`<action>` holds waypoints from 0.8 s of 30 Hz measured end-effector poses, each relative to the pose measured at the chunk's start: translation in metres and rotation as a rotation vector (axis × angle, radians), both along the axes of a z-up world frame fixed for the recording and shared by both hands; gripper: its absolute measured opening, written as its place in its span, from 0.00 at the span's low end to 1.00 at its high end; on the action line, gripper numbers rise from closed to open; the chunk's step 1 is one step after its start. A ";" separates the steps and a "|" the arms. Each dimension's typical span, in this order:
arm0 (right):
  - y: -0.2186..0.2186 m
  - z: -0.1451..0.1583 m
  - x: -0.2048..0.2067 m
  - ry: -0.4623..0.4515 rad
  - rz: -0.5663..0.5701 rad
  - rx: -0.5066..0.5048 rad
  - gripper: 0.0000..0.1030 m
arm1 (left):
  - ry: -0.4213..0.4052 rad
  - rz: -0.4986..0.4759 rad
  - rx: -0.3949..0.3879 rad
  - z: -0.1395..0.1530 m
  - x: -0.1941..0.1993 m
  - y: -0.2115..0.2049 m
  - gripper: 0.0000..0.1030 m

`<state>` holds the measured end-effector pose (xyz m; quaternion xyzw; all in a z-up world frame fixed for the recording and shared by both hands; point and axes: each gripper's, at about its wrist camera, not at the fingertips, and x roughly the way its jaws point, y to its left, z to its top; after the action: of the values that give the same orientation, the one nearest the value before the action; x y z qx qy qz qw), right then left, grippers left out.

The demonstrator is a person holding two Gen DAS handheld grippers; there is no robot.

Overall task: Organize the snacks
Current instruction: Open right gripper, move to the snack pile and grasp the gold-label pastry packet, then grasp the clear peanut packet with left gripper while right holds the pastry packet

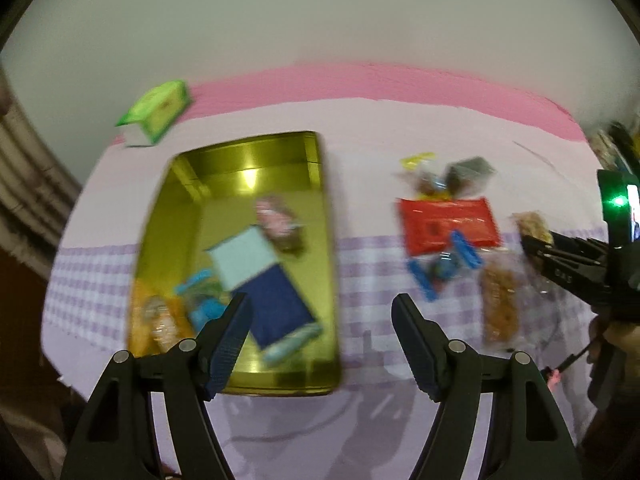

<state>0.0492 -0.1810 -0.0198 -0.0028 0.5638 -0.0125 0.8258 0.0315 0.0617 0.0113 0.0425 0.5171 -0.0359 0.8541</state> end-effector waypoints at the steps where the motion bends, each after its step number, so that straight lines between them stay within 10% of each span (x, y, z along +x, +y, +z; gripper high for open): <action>1: -0.003 0.001 -0.002 -0.002 -0.003 0.002 0.34 | 0.010 -0.020 -0.011 -0.002 0.001 -0.009 0.70; 24: -0.063 0.008 -0.036 -0.004 -0.116 -0.021 0.34 | 0.151 -0.201 -0.084 -0.055 0.013 -0.128 0.70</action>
<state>0.0128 -0.2443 -0.0120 0.0212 0.5611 -0.0661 0.8248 0.0448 -0.0658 -0.0436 0.0557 0.5713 -0.1462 0.8057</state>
